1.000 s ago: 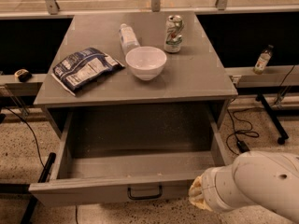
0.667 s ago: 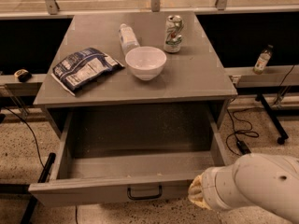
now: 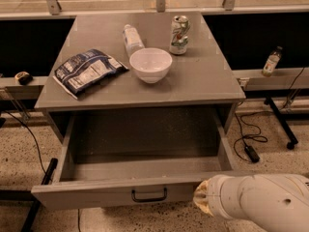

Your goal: Close top drawer

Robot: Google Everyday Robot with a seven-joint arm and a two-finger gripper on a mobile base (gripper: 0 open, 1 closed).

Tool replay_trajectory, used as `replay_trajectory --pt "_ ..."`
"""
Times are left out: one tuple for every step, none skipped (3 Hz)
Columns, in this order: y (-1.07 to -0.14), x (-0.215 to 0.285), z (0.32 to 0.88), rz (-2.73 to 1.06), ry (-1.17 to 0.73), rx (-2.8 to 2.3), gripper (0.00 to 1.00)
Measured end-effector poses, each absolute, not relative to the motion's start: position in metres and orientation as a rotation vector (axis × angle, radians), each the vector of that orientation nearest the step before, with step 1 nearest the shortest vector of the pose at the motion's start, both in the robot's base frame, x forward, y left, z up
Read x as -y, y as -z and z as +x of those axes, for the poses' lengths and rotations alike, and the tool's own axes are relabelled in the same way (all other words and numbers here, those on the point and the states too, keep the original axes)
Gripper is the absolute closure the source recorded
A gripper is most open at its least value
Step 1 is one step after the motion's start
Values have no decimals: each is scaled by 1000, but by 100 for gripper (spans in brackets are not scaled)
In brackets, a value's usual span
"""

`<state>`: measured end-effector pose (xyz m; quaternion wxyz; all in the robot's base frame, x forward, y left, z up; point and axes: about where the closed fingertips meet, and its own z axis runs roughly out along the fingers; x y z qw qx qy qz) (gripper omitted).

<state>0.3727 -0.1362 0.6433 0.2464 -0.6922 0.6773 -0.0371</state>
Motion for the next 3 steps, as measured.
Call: replay_trajectory --pt "-646 134 385 -1841 146 -1841 100" --pt "-646 134 385 -1837 150 -1840 100" --pt "-650 131 396 -1800 182 -1819 100"
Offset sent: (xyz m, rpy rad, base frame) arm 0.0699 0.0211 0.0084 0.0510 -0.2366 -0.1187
